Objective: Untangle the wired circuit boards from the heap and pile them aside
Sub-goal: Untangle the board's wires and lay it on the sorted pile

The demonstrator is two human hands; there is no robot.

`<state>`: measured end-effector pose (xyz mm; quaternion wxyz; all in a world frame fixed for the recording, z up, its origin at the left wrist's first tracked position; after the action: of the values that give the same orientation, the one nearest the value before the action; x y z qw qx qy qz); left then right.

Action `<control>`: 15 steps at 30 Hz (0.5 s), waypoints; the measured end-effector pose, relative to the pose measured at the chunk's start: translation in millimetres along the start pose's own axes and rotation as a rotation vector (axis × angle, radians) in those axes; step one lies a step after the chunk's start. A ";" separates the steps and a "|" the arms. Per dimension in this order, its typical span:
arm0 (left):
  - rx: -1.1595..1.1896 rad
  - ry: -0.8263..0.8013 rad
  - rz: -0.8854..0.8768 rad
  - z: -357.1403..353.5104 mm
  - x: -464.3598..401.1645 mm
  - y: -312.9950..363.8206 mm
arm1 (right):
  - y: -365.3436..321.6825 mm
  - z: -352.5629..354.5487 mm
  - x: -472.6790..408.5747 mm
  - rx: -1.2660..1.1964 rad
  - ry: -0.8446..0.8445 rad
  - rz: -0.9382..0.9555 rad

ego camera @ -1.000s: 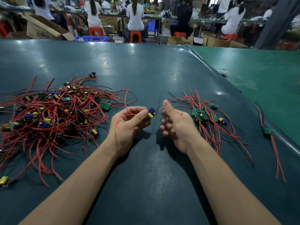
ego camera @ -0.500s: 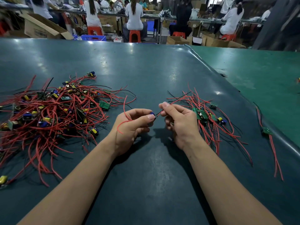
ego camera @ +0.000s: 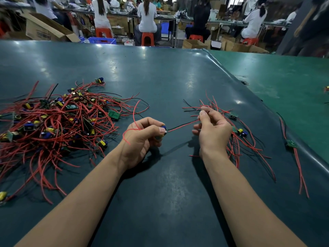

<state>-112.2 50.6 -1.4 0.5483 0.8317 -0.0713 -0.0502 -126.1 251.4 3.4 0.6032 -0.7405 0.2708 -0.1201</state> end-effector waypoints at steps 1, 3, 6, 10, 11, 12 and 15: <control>0.014 0.018 -0.007 1.0 -0.1 0.7 | -1.9 -0.2 0.8 0.007 0.001 0.014; 0.046 0.055 -0.023 4.0 -0.1 1.9 | -3.5 0.9 1.8 -0.048 0.024 -0.015; 0.061 0.075 -0.032 5.4 0.9 3.2 | 1.4 -10.6 5.3 -0.257 -0.076 -0.197; 0.045 0.064 -0.033 6.6 -0.3 2.8 | 20.4 -47.6 39.1 -0.161 -0.496 -0.553; 0.031 0.063 -0.037 6.9 -0.2 2.4 | 22.6 -54.3 47.9 -0.097 -0.598 -0.557; 0.011 0.063 -0.040 6.6 0.5 2.3 | 23.8 -58.3 52.4 -0.070 -0.658 -0.534; -0.049 0.067 -0.050 5.2 0.8 2.1 | 21.3 -58.2 49.0 -0.073 -0.633 -0.456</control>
<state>-112.4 45.0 -1.5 0.5693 0.8207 -0.0309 -0.0378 -120.5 173.7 -10.2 0.5880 -0.8031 -0.0959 -0.0070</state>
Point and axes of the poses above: each hand's wrist, its own x-axis away from the middle knuckle, its own z-axis out of the back of the hand, y = z × x, the point moved 8 cm from there along -x, towards the middle knuckle
